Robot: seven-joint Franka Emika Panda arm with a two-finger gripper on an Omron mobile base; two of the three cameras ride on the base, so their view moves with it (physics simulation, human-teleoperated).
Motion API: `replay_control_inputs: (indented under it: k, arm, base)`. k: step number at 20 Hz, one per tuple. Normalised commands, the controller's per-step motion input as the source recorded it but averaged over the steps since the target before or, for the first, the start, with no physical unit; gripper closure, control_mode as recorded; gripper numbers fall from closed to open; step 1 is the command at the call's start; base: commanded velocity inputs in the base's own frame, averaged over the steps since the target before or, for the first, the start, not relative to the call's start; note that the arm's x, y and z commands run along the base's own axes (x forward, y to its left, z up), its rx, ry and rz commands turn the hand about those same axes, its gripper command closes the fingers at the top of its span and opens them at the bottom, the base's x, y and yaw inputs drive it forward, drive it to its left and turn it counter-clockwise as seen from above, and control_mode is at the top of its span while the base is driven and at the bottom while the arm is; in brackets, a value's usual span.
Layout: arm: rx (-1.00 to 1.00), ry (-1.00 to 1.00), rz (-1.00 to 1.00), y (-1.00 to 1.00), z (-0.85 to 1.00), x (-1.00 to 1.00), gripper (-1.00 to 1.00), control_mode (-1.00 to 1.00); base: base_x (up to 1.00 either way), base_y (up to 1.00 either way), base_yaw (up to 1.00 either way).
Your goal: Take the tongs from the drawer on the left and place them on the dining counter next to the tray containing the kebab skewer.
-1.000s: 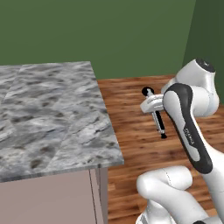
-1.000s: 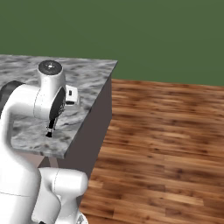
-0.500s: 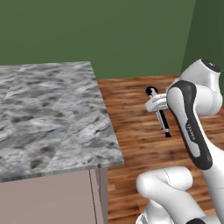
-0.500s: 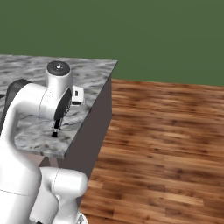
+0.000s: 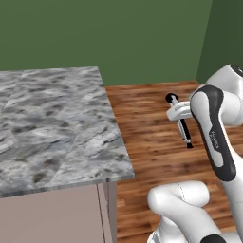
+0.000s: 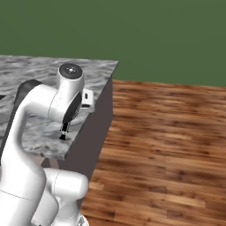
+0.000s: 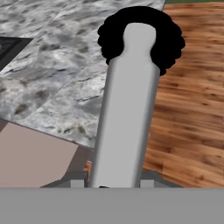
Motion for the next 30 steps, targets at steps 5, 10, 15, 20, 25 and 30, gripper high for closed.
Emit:
replay_control_inputs:
  k: [5,10,15,20,25,30]
  arm:
    - [0.0,0.0,0.0,-0.25,0.0,0.0,1.0,-1.0]
    - [0.01,0.0,0.0,-0.4,0.0,0.0,1.0,-1.0]
    - [0.0,0.0,0.0,-0.28,0.0,0.0,1.0,-1.0]
    - [0.0,0.0,0.0,-0.2,0.0,0.0,1.0,-1.0]
    - [0.0,0.0,0.0,0.0,0.0,0.0,1.0,1.0]
    - [0.0,0.0,0.0,0.0,0.0,0.0,1.0,1.0]
  base:
    - [0.0,0.0,0.0]
    - [0.0,0.0,0.0]
    - [0.0,0.0,0.0]
    - [0.0,0.0,0.0]
    - [0.01,0.0,0.0]
    - [-0.15,-0.31,0.0]
